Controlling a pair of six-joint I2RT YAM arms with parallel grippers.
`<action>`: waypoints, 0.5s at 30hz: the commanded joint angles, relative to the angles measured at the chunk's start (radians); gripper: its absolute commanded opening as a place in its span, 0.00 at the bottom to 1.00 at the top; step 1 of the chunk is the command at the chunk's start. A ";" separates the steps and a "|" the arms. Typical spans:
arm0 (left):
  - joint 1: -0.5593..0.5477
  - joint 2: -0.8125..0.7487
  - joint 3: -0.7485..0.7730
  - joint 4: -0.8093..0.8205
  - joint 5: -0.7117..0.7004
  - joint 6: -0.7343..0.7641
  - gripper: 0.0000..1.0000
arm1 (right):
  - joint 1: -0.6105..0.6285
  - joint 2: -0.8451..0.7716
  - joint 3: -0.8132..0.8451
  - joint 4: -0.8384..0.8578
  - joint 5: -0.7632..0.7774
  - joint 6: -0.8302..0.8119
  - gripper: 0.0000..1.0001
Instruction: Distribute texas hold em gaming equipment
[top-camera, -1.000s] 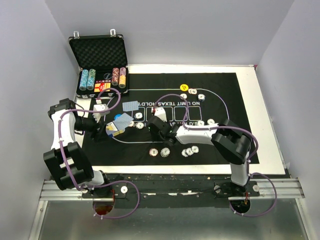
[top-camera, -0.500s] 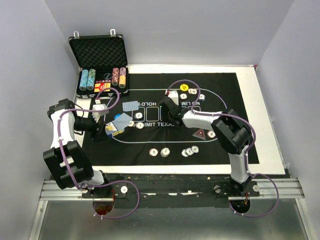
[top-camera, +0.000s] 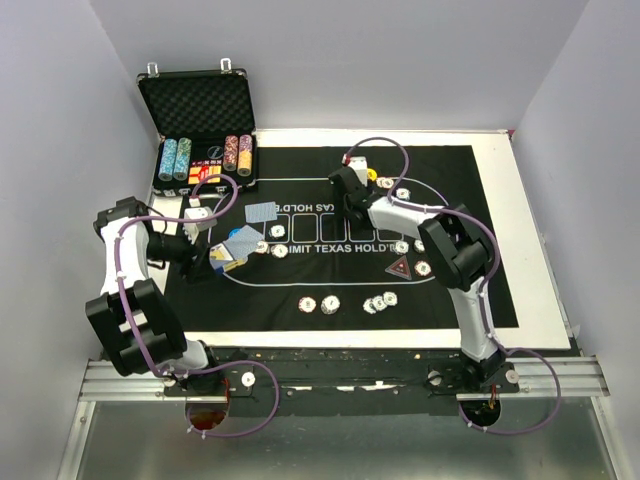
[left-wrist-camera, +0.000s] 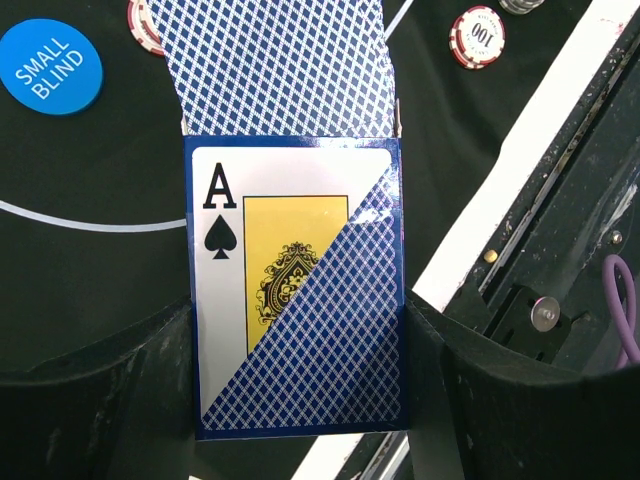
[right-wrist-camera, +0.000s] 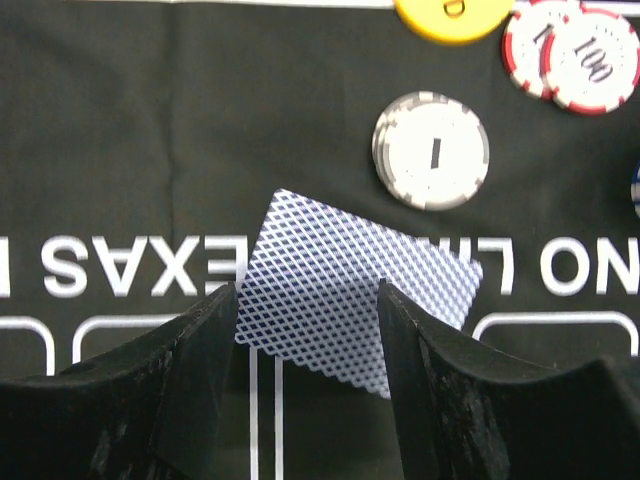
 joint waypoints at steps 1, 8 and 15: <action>0.011 0.006 0.040 -0.277 0.016 0.014 0.12 | -0.037 0.110 0.086 -0.123 0.023 -0.046 0.66; 0.011 0.009 0.046 -0.277 0.015 0.011 0.12 | -0.109 0.181 0.181 -0.163 0.020 -0.053 0.65; 0.011 0.006 0.047 -0.279 0.013 0.014 0.12 | -0.103 0.031 0.107 -0.106 -0.052 -0.077 0.64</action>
